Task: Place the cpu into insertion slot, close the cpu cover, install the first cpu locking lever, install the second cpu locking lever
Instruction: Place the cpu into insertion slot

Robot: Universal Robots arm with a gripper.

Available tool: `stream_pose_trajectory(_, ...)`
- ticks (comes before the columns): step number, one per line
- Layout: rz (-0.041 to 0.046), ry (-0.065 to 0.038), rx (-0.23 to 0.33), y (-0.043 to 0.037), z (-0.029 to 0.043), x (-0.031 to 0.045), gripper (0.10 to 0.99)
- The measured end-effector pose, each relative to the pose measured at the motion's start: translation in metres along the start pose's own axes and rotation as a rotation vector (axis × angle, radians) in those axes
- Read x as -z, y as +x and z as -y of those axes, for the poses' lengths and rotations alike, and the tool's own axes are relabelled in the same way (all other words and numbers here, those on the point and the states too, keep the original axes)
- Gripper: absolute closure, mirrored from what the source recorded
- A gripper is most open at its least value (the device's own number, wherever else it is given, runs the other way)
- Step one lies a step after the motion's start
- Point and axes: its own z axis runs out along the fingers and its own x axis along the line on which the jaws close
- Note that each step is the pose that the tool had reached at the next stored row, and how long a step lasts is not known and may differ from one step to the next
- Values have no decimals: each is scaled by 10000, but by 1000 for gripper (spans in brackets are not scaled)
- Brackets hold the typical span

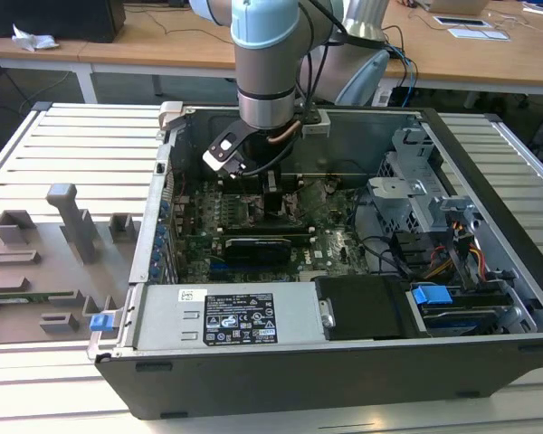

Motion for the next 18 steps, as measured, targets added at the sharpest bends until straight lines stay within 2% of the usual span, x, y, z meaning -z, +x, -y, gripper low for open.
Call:
stream_pose_trajectory(8,-15,-2,-38,-33,1,-1,541)
stream_pose_trajectory(18,-11,11,-44,-35,-22,-17,541)
